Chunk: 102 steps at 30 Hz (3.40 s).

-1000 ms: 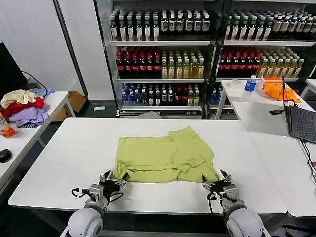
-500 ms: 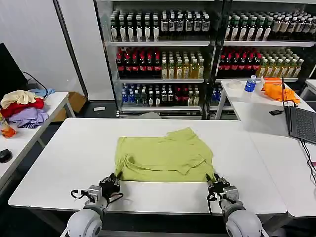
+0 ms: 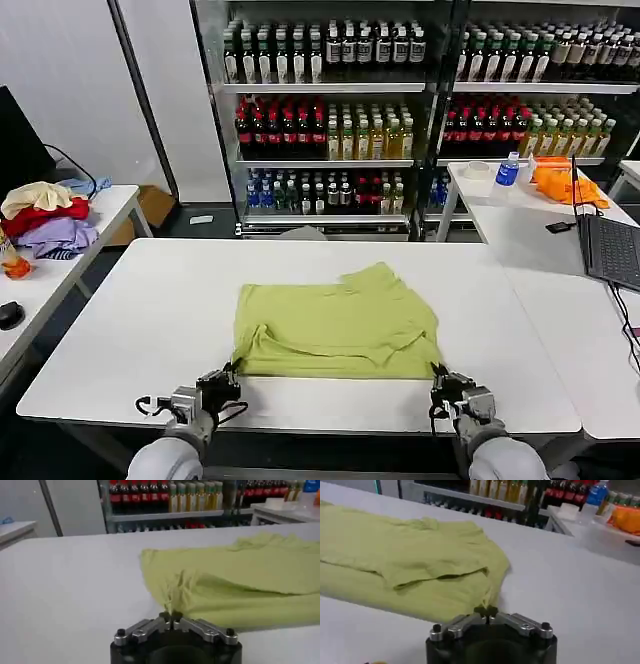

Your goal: Fold and organize the clothes.

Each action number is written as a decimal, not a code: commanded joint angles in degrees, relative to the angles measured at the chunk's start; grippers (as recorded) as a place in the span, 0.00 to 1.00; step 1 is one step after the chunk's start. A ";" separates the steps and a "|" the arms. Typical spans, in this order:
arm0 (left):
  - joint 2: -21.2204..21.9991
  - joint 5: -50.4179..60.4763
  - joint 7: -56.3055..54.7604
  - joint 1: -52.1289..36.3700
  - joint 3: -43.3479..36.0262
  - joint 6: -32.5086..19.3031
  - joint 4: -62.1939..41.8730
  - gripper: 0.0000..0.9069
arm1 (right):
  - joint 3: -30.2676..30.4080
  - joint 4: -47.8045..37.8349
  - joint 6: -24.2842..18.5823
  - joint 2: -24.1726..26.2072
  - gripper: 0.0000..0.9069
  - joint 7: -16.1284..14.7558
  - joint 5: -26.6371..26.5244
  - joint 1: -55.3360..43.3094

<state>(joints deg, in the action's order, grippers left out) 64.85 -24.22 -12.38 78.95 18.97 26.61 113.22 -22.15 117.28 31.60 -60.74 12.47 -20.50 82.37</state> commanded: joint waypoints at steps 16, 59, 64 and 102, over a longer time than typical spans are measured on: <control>1.08 1.76 0.06 16.79 7.90 1.53 16.13 1.00 | -9.84 15.43 0.42 -0.08 1.00 -0.65 4.14 17.14; -4.09 -10.84 -1.93 -31.85 -11.80 4.92 -24.11 1.00 | 20.76 -39.68 1.52 -8.03 1.00 2.26 -15.51 -48.31; -3.44 -10.82 -1.70 -32.90 -12.31 4.58 -25.92 1.00 | 20.96 -43.69 1.51 -9.87 1.00 2.17 -15.32 -50.30; -5.10 -14.82 2.01 -27.69 -9.75 2.52 -18.10 0.02 | 18.64 -33.31 -0.80 -8.26 0.00 2.21 -14.01 -43.79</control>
<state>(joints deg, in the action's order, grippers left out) 61.03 -37.24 -10.66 49.03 7.42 29.84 89.56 -2.11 76.59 31.72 -70.26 14.64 -35.24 35.90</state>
